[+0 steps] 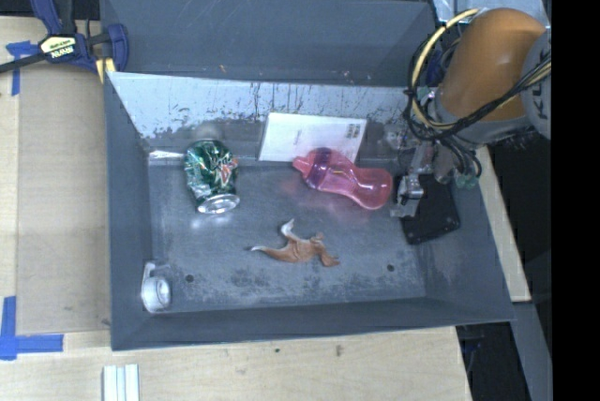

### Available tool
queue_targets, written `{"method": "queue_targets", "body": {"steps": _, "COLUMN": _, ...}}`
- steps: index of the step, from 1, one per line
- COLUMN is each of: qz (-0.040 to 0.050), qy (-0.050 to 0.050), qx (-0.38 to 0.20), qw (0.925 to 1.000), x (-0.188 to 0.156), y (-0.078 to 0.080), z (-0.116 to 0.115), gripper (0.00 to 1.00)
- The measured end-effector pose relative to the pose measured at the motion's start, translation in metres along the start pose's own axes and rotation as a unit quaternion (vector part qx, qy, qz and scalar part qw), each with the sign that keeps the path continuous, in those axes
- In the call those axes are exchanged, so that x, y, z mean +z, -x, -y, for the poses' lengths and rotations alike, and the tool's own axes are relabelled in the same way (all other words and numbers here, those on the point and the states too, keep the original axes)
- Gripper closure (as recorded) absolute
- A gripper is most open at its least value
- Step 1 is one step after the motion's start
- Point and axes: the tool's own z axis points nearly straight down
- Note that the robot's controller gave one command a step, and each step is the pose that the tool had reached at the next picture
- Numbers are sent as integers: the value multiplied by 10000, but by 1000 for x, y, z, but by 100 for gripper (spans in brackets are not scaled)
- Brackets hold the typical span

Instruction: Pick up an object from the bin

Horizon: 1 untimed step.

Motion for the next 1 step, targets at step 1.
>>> {"method": "queue_targets", "body": {"steps": 1, "qz": 36, "qy": -5, "qx": -12, "qw": 10000, "x": -5, "y": 1, "z": 0, "gripper": 0}}
